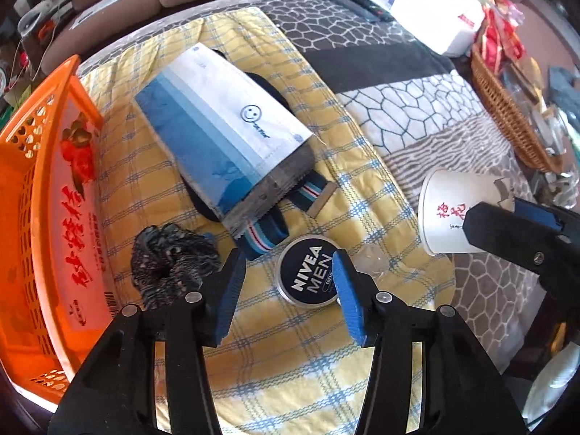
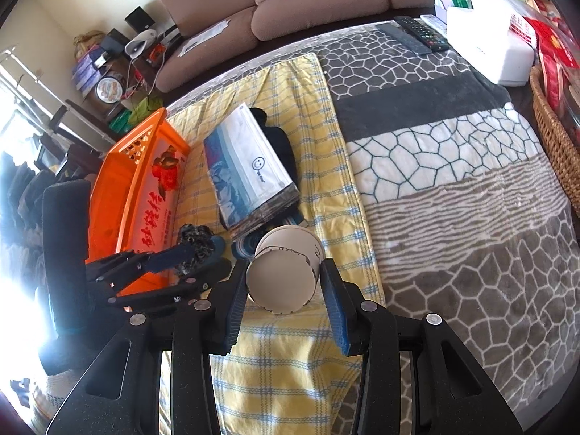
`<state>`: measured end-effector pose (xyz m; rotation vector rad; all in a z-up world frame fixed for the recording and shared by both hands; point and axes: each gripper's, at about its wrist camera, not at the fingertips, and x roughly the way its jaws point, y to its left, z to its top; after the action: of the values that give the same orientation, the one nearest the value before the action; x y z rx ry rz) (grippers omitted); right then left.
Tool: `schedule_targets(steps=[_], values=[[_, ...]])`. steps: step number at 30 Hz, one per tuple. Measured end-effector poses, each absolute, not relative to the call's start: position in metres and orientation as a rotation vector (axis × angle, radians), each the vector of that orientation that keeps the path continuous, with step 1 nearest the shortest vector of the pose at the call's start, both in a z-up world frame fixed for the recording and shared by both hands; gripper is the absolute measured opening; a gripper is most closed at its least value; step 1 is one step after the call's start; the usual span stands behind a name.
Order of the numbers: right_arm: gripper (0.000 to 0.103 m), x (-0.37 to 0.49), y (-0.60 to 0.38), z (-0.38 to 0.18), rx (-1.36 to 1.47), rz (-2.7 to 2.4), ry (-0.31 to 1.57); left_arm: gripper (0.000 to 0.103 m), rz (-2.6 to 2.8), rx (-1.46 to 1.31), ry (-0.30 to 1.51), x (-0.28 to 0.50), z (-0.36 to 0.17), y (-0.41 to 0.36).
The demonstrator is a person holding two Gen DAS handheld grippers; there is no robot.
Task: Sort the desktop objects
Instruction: 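Close the left gripper on the blue Nivea Men tin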
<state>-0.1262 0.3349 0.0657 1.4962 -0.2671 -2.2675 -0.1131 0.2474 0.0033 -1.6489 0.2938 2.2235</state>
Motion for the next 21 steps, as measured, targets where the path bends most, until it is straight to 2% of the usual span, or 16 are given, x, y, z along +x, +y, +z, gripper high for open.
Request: schedule_targets(steps=[4,8,10,14,21], values=[[0.041,-0.129,0.353,0.062,1.507,-2.28,-0.305,0.046,2.215,-1.697,0.354,-0.116,-0.017,0.264],[0.041,-0.13,0.363,0.057,1.518,-2.282,-0.311,0.047,2.199,-1.741,0.339,-0.12,-0.033,0.268],[0.041,-0.129,0.367,0.055,1.519,-2.279,-0.318,0.048,2.175,-1.756,0.289,-0.122,-0.035,0.269],[0.041,-0.13,0.37,0.052,1.524,-2.283,-0.344,0.054,2.147,-1.775,0.327,-0.12,-0.04,0.276],[0.041,-0.13,0.37,0.048,1.532,-2.277,-0.345,0.055,2.155,-1.739,0.331,-0.115,-0.044,0.275]])
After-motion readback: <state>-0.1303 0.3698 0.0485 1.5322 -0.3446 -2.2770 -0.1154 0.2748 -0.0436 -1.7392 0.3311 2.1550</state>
